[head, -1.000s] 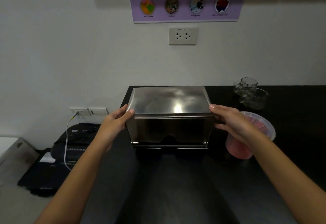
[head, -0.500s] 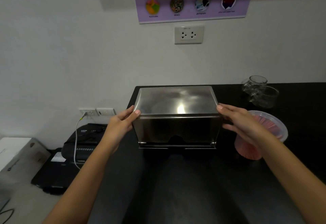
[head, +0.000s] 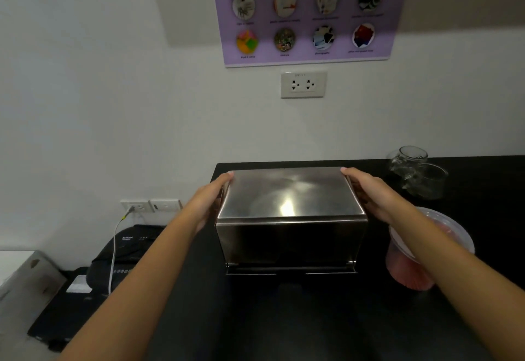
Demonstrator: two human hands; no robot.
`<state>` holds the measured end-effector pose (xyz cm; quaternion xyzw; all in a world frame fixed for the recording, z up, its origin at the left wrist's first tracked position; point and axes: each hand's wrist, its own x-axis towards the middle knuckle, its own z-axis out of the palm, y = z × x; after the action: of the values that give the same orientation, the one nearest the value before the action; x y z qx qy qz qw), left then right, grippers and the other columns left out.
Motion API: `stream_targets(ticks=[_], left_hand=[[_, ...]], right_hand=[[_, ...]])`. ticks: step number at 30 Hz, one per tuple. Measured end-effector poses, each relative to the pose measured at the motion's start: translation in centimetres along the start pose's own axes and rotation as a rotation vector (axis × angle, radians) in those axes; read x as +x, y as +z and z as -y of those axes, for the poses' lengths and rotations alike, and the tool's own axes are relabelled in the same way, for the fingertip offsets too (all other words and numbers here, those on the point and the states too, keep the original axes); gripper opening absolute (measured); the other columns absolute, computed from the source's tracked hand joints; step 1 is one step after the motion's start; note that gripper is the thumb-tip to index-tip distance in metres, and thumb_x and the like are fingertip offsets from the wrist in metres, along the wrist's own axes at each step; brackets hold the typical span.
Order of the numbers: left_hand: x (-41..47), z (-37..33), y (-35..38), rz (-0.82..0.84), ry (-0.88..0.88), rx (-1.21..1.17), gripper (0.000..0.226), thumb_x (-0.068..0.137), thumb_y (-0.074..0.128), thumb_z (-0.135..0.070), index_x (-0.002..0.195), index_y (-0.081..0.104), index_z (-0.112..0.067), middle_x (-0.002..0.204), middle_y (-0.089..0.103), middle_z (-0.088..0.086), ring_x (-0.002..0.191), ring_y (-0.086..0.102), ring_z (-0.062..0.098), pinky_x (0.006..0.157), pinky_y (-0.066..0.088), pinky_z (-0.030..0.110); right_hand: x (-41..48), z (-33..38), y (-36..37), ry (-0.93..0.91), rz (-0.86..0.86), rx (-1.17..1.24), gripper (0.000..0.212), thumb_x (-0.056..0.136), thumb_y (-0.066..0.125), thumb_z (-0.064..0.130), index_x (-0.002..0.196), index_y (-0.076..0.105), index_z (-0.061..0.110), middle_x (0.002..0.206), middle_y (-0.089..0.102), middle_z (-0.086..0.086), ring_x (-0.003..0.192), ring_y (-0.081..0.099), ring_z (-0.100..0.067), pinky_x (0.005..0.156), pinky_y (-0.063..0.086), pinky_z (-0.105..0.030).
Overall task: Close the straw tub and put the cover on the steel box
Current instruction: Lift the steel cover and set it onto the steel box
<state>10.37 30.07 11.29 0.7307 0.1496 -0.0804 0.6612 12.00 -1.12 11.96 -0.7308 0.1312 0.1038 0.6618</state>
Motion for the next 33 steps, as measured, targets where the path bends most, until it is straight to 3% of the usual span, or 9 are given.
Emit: stream_targets(ticks=[2,3,6,9,12,18,24,29,33], left_hand=[[0.7,-0.2,0.0,0.062,-0.030,-0.071,0.042,0.074,0.057,-0.058,0.082,0.072,-0.020,0.066,0.071,-0.003,0.060,0.066,0.012,0.051,0.050,0.020],[1.1,-0.1,-0.1,0.077,-0.043,-0.075,0.045,0.071,0.058,-0.059,0.086,0.072,-0.019,0.071,0.072,0.000,0.063,0.067,0.014,0.050,0.050,0.020],[1.9,0.4,-0.2,0.081,-0.085,-0.072,0.062,0.060,0.066,-0.059,0.105,0.066,-0.016,0.098,0.070,0.011,0.084,0.067,0.025,0.061,0.052,0.029],[2.7,0.8,-0.1,0.110,-0.089,-0.131,0.065,0.058,0.067,-0.056,0.109,0.065,-0.015,0.109,0.067,0.015,0.096,0.065,0.032,0.073,0.053,0.037],[3.2,1.2,-0.1,0.103,-0.087,-0.165,0.065,0.059,0.067,-0.054,0.110,0.064,-0.014,0.112,0.067,0.017,0.100,0.064,0.035,0.079,0.052,0.040],[3.7,1.2,-0.2,0.071,-0.080,-0.198,0.047,0.068,0.066,-0.046,0.101,0.065,-0.012,0.085,0.069,0.008,0.063,0.069,0.021,0.050,0.053,0.027],[3.6,0.9,-0.1,0.064,-0.073,-0.166,0.042,0.073,0.063,-0.046,0.100,0.064,-0.014,0.085,0.067,0.006,0.071,0.066,0.022,0.053,0.051,0.027],[3.2,0.7,-0.1,0.093,-0.078,-0.133,0.049,0.073,0.062,-0.049,0.106,0.064,-0.014,0.090,0.069,0.008,0.075,0.067,0.024,0.055,0.052,0.028],[2.8,0.4,-0.3,0.099,-0.025,-0.076,0.047,0.077,0.060,-0.048,0.108,0.063,-0.014,0.081,0.071,0.003,0.070,0.067,0.018,0.054,0.051,0.025]], right_hand=[[0.4,0.0,-0.2,0.011,-0.005,0.012,0.052,0.074,0.063,0.048,0.108,0.062,0.009,0.107,0.064,-0.016,0.098,0.060,-0.030,0.086,0.048,-0.042],[0.6,0.1,-0.3,0.013,-0.001,0.009,0.050,0.074,0.063,0.048,0.106,0.063,0.009,0.104,0.065,-0.015,0.095,0.061,-0.029,0.079,0.049,-0.039],[1.0,0.0,-0.3,0.015,-0.009,-0.006,0.042,0.075,0.064,0.046,0.098,0.065,0.010,0.093,0.067,-0.011,0.086,0.063,-0.026,0.066,0.049,-0.034],[1.3,0.0,-0.2,-0.003,-0.041,-0.021,0.037,0.077,0.061,0.043,0.094,0.065,0.010,0.088,0.066,-0.010,0.080,0.063,-0.025,0.061,0.047,-0.033],[1.5,-0.2,-0.1,-0.010,-0.062,-0.050,0.033,0.079,0.059,0.044,0.091,0.064,0.013,0.089,0.065,-0.010,0.082,0.062,-0.025,0.062,0.046,-0.032],[1.8,-0.5,0.0,-0.026,-0.096,-0.047,0.032,0.077,0.060,0.044,0.087,0.065,0.014,0.089,0.066,-0.010,0.084,0.063,-0.027,0.070,0.049,-0.035],[1.6,-0.4,0.1,-0.016,-0.097,-0.039,0.037,0.078,0.059,0.045,0.092,0.064,0.011,0.088,0.066,-0.010,0.081,0.063,-0.026,0.065,0.048,-0.033],[1.1,-0.2,0.4,0.006,-0.101,-0.036,0.043,0.078,0.058,0.048,0.099,0.062,0.010,0.092,0.066,-0.014,0.085,0.064,-0.029,0.069,0.050,-0.034],[0.3,0.1,0.5,0.012,-0.105,-0.036,0.044,0.078,0.059,0.048,0.100,0.063,0.010,0.095,0.066,-0.014,0.088,0.063,-0.029,0.075,0.051,-0.036]])
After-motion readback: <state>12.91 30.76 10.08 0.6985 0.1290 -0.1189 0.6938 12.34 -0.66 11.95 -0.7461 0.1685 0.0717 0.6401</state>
